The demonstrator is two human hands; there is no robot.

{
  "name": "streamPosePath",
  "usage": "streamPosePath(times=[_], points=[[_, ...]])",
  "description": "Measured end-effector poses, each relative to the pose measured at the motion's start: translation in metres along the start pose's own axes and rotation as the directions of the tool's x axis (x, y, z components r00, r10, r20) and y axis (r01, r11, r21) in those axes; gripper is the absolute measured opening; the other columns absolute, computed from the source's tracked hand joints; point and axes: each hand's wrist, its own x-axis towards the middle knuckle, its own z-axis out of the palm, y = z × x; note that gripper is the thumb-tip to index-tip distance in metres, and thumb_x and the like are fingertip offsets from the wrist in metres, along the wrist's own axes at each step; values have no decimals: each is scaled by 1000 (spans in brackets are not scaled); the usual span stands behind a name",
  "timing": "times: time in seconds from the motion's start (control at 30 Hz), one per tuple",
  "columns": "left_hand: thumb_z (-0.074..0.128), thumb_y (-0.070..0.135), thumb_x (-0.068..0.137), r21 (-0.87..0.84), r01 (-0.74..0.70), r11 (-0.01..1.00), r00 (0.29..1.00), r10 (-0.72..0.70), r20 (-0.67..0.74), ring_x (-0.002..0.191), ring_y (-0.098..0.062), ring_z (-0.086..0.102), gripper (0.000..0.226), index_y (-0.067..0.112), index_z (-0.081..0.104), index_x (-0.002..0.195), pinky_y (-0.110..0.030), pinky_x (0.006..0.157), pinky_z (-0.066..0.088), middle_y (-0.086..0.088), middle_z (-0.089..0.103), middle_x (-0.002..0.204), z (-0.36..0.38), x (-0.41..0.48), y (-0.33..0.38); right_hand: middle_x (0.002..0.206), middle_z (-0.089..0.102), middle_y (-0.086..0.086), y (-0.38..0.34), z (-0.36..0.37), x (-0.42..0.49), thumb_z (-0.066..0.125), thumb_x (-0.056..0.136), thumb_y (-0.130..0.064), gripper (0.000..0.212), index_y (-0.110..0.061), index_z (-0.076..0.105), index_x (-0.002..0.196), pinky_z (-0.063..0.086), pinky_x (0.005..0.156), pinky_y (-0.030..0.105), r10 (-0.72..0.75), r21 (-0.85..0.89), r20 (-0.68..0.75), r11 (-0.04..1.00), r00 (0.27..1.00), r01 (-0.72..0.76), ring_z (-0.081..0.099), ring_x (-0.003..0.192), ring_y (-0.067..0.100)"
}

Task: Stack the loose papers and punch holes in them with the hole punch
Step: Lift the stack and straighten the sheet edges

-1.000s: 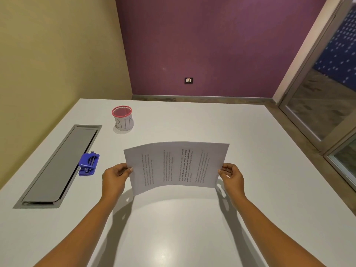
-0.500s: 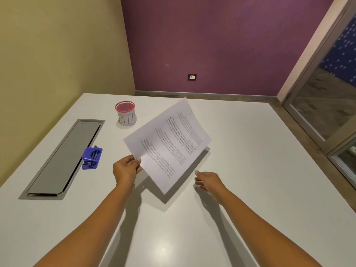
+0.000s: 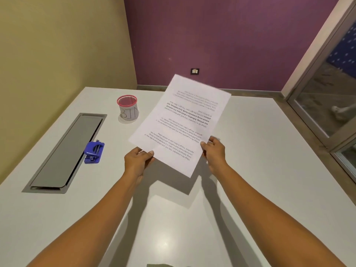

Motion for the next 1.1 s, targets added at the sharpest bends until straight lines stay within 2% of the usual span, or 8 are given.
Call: streamPosePath(times=[0.07, 0.13, 0.2, 0.37, 0.53, 0.7, 0.97, 1.1], points=[[61, -11, 79, -45, 3, 999, 1000, -3, -3, 64, -15, 59, 18, 6, 56, 81, -17, 55, 55, -4, 59, 69, -1, 4, 9, 98, 66, 6, -4, -3, 0, 52, 90, -1, 23, -6, 56, 112, 48, 69, 20, -64, -9, -3, 998, 998, 64, 62, 78, 16], [61, -10, 79, -38, -7, 999, 1000, 6, -22, 77, -21, 61, 30, 7, 57, 104, -23, 64, 57, -9, 63, 89, -4, 13, 18, 94, 66, 4, -8, -7, 1, 51, 90, -1, 21, -8, 56, 109, 46, 61, 14, -129, -20, -4, 991, 992, 129, 61, 66, 5], [61, -6, 81, 52, -39, 998, 999, 40, -29, 83, -22, 61, 37, 11, 58, 113, -29, 74, 55, -12, 62, 99, -7, 21, 27, 91, 67, 1, -11, -11, 1, 50, 91, -1, 17, -13, 58, 101, 45, 55, 11, -190, -30, 6, 981, 982, 190, 61, 62, 0], [57, -1, 85, 191, -218, 957, 976, 210, 62, 74, -15, 64, 26, 4, 62, 110, -18, 62, 55, -4, 68, 87, 0, 30, 43, 90, 68, -3, -18, -12, 1, 52, 90, -5, 20, -23, 59, 84, 52, 71, 21, -277, -14, 44, 960, 960, 278, 64, 80, 12], [59, 4, 86, 242, -344, 907, 937, 350, 19, 86, -21, 64, 23, 6, 65, 108, -31, 82, 52, -6, 67, 101, 8, 32, 45, 93, 67, -2, -17, -11, 5, 52, 91, -4, 14, -16, 58, 92, 51, 71, 13, -323, -22, 39, 946, 946, 324, 63, 81, 7], [61, 6, 85, 284, -353, 891, 932, 361, 25, 88, -19, 64, 23, 6, 66, 108, -30, 86, 50, -3, 67, 100, 6, 30, 35, 99, 67, 4, -7, -15, 9, 54, 90, -6, 11, -10, 59, 99, 52, 75, 14, -326, -45, 43, 944, 944, 328, 64, 87, 12], [60, 3, 85, 279, -339, 899, 939, 343, 35, 81, -19, 65, 21, 9, 67, 103, -29, 82, 52, -4, 68, 96, 5, 23, 26, 95, 67, -1, 3, -17, 7, 56, 89, -6, 13, -17, 60, 94, 52, 72, 14, -316, -65, 61, 945, 947, 320, 63, 86, 12], [59, 2, 85, 250, -375, 893, 924, 382, 23, 78, -15, 66, 20, 9, 67, 102, -18, 74, 54, -3, 68, 94, 8, 22, 33, 93, 67, -2, -5, -16, 6, 55, 89, -6, 14, -18, 60, 93, 52, 69, 10, -348, -52, 45, 935, 936, 350, 63, 83, 9]])
